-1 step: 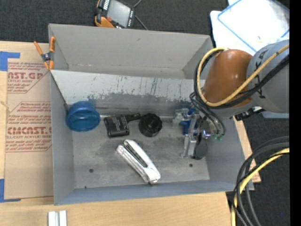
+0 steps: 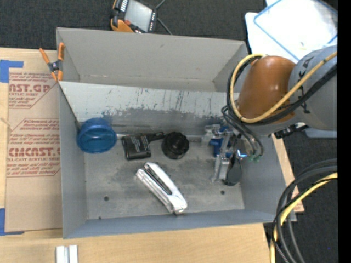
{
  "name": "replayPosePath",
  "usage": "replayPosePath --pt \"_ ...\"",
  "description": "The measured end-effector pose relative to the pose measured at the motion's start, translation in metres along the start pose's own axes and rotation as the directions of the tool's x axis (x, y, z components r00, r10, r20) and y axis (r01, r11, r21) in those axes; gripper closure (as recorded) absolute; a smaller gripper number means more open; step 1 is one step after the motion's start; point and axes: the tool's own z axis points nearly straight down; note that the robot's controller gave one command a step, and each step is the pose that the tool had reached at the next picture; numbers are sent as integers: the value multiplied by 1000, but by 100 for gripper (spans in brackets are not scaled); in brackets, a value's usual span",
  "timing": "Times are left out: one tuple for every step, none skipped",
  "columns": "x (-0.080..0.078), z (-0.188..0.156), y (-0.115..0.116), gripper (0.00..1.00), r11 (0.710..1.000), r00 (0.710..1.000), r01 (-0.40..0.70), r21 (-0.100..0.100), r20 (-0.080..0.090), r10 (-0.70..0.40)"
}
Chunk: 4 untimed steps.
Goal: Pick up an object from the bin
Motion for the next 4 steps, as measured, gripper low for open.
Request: replayPosePath --pt "43 45 110 0 989 989 -150 -1 -6 150" --pt "9 -3 103 0 898 898 -440 -2 10 440" --pt "58 51 110 0 956 956 -294 2 -16 294" --pt "59 86 124 0 798 798 -603 -3 7 603"
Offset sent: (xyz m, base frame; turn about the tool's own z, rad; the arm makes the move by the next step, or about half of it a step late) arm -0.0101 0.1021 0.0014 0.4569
